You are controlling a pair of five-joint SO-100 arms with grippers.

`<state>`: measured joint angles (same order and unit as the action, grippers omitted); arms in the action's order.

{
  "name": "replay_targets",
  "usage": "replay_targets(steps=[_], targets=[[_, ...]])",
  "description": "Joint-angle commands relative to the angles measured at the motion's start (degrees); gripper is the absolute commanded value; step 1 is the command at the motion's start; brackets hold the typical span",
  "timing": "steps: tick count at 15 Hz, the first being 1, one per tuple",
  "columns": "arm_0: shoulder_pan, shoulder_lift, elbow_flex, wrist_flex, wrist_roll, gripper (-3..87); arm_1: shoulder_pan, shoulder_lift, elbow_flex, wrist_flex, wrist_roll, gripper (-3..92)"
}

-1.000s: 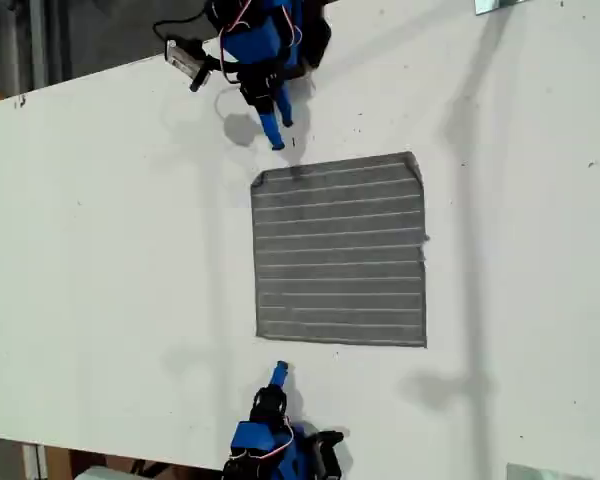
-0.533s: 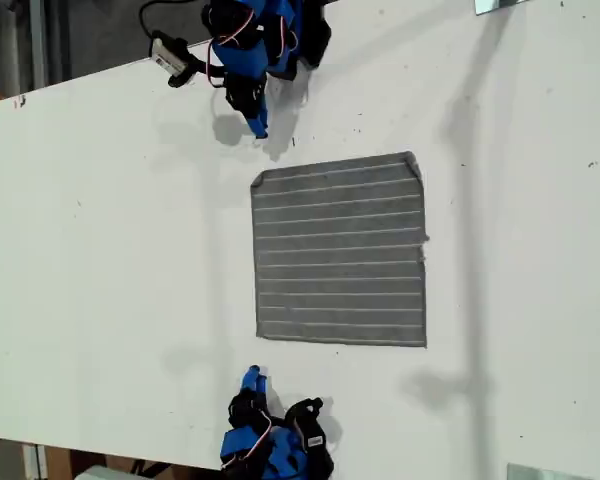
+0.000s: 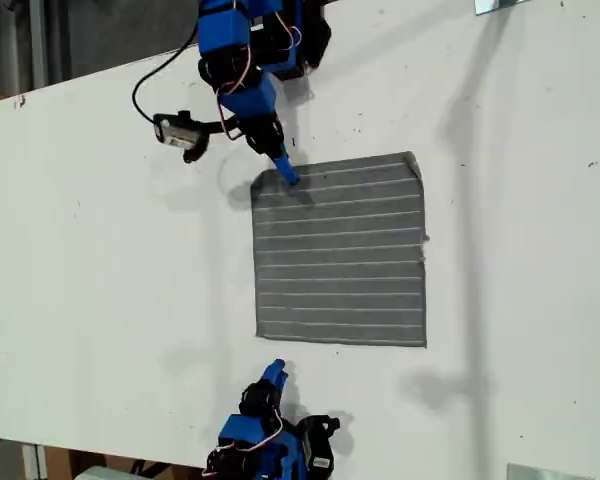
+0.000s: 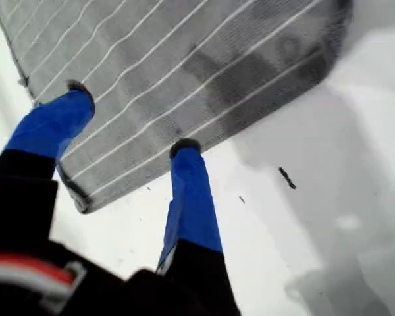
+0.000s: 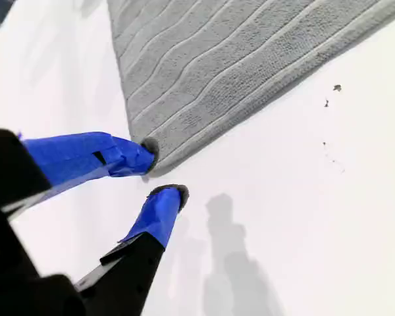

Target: Grasp corners of a square towel and fold twice.

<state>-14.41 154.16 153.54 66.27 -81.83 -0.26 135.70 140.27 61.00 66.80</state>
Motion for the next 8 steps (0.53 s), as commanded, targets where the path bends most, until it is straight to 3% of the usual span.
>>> replay_targets(steps=[1,2,5,8], targets=[[-0.09,-36.91,-13.01,-6.33,2.02,10.4,-9.32,-14.68,-7.03,-1.49,5.01,30.8],[-0.62,-41.4,-12.83,-10.9,3.25,10.0,-14.06,-22.5,-12.66,5.45,8.96,31.9],[-4.04,-36.39,-9.14,-13.45,6.15,10.3,-24.7,-39.29,-37.62,22.94,13.27,32.6],[-4.75,-24.7,-0.7,-16.0,6.68,12.0,-29.53,-55.9,-57.04,25.58,13.36,32.0]])
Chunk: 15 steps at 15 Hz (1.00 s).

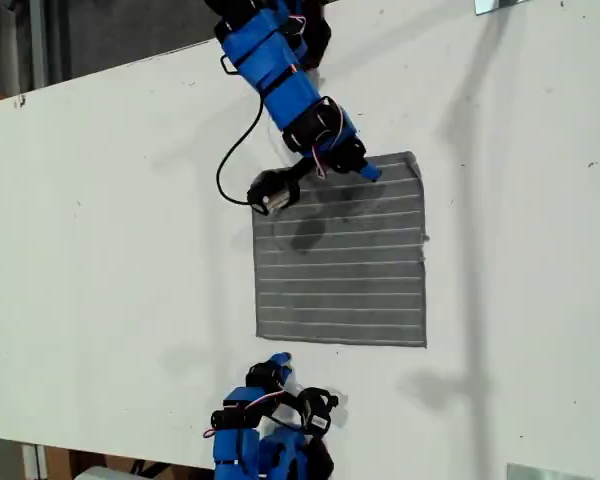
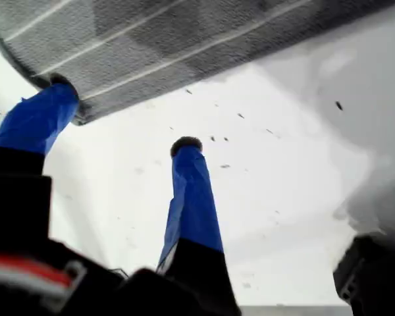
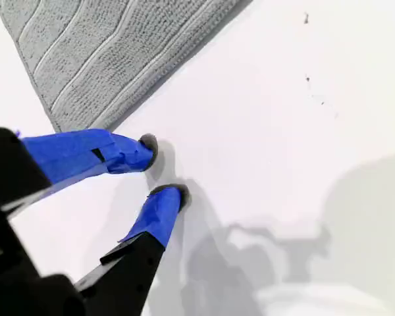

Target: Grasp corners of a square towel and fold twice.

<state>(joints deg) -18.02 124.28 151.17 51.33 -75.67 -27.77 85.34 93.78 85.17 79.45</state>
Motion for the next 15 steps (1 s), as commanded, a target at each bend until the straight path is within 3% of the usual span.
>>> replay_targets(steps=[1,15], targets=[[-1.49,7.91,3.34,-1.32,0.88,12.1,-3.34,-11.43,-17.14,2.29,0.88,31.9],[-0.62,8.79,4.22,-2.29,0.88,11.3,-11.6,-21.09,-15.91,-7.03,8.35,31.3]])
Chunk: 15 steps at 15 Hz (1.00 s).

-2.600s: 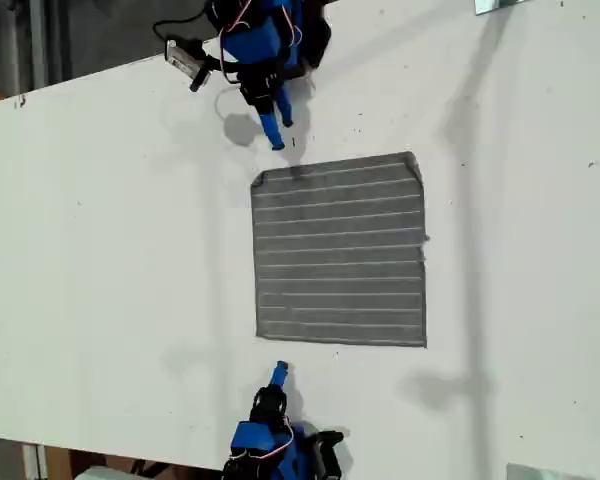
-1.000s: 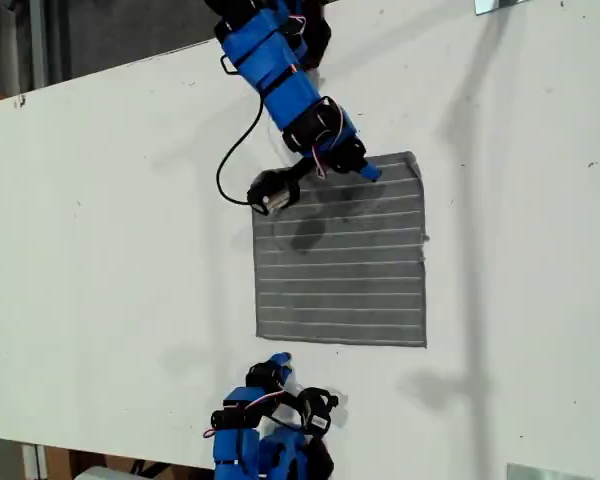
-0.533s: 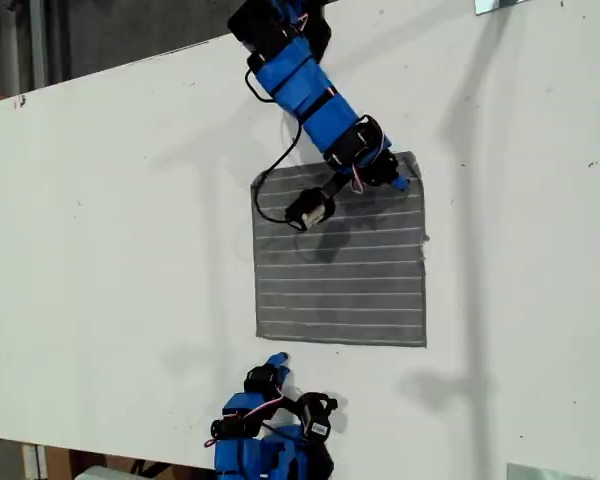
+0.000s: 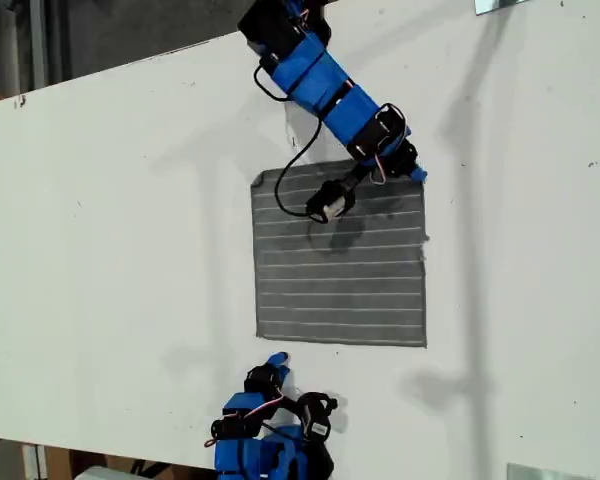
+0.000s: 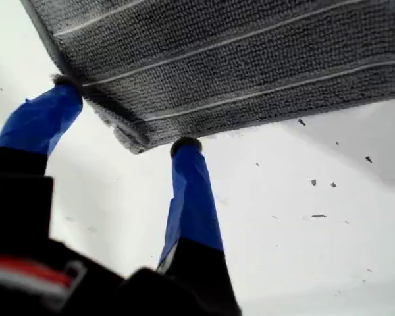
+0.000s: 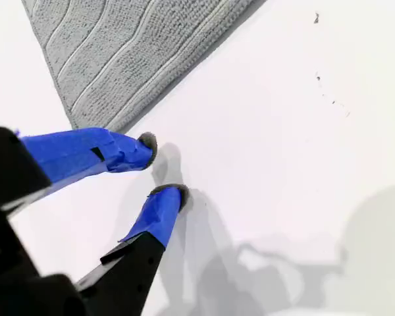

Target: Grasp corners of a square towel and fold twice.

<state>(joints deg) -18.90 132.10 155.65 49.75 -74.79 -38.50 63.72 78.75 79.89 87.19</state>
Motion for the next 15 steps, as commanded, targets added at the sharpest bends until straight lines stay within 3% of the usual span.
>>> replay_targets(steps=[1,2,3,8,12,14,15], targets=[[0.26,0.97,-0.26,-0.7,-0.09,11.3,-1.32,-0.53,-0.88,-2.9,0.88,31.2],[0.26,0.97,-0.18,-0.79,-0.09,11.2,-1.41,-1.49,-0.62,-4.13,1.05,27.8],[0.26,0.97,-0.18,-0.79,-0.09,11.2,-1.41,-2.29,-0.44,-5.1,1.58,1.9],[3.34,-0.35,-2.29,0.7,-2.2,11.6,-0.09,-2.81,0.09,-7.82,1.32,-0.2],[23.12,-26.37,-33.93,10.37,-10.9,12.0,1.05,-3.16,0.09,-7.47,0.7,-0.2],[33.66,-43.24,-47.46,3.52,-15.12,14.4,0.62,-3.25,0.09,-7.29,0.88,-0.2],[37.27,-50.45,-54.32,4.57,-18.63,14.8,0.35,-3.6,0.09,-7.21,1.05,-0.2]])
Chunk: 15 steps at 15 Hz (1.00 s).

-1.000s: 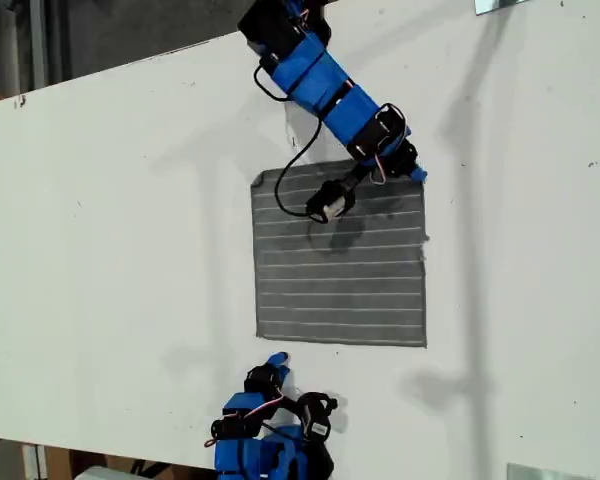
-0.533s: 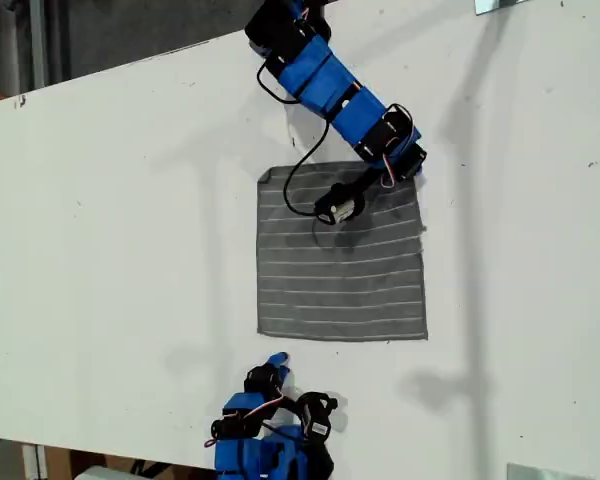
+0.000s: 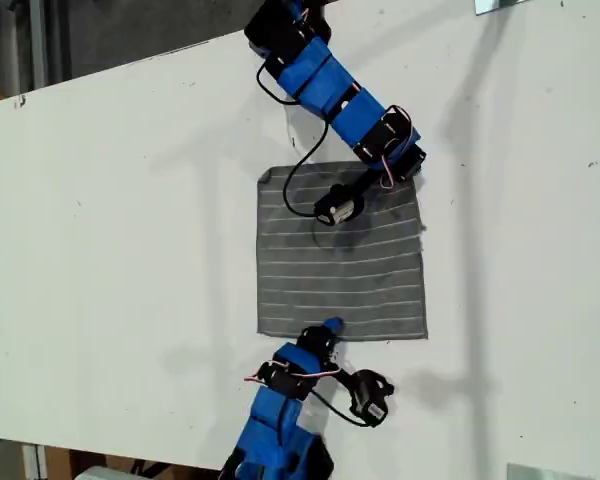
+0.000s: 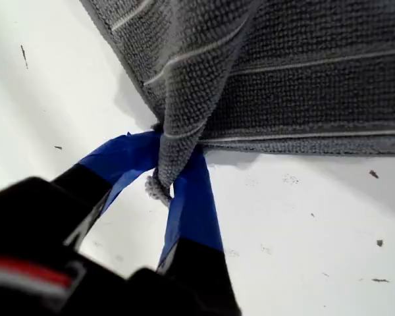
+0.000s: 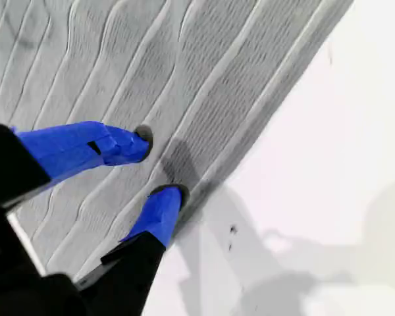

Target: Grasp corners of a square towel and fold twice.

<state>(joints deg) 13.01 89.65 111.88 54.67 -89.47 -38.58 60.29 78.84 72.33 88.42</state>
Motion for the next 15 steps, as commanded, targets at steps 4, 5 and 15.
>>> replay_targets(steps=[4,5,15], targets=[[14.41,-20.39,-31.64,14.5,-10.9,20.3,0.44,-1.05,0.0,0.18,-0.44,-0.2],[16.17,-20.65,-32.26,16.08,-13.62,22.8,0.62,-1.32,0.09,0.09,-0.44,-0.2],[23.82,-31.9,-59.33,30.23,-15.91,26.9,1.67,-2.02,0.09,-0.35,-0.97,-0.2]])
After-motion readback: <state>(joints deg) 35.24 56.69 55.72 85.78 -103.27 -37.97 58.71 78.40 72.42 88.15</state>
